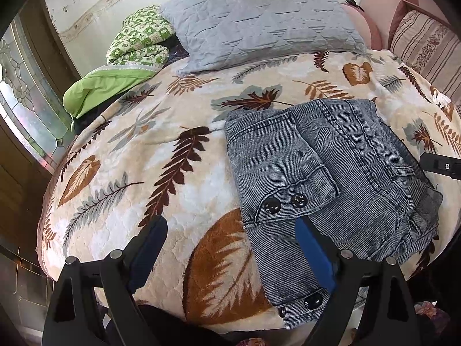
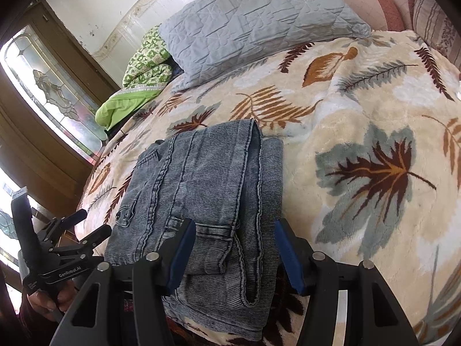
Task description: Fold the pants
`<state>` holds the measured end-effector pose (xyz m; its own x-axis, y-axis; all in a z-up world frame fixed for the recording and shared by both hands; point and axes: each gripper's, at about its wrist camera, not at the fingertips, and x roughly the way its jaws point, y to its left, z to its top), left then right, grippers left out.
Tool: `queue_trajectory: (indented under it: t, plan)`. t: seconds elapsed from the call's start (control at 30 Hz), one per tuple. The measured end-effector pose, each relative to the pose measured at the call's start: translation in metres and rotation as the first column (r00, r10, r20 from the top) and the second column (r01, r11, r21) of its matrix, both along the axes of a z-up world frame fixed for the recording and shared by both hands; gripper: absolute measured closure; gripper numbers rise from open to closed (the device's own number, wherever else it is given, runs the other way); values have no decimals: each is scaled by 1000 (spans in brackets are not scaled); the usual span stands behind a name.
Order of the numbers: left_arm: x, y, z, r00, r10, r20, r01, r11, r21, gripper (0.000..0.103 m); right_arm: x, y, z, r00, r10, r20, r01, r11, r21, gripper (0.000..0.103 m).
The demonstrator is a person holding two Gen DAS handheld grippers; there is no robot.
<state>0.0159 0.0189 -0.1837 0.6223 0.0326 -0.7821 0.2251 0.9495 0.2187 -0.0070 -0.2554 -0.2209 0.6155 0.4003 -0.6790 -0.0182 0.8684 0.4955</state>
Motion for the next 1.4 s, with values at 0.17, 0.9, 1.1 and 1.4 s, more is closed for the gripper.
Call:
queue_trajectory:
  t: [0.17,0.9,1.1,1.4]
  plan:
    - [0,0,-1,1000,-1,-2,1,1000,-4,13,1,-1,-2,1000,-3,-11,3,1000,0,42]
    - [33,32,-12,984,-45,-174,15,985,-170,13,13,-16,-21,993,-52,-106,60,995,74,42]
    - [50,54,-13,976,-24,-218,-28,973,-231,13,17,-29,-30,988,-75,-137,91,990,109,42]
    - [63,53,-30,953,-97,-286,12,958,-287,13,23,-42,-40,984,-71,-161,108,966,236,33]
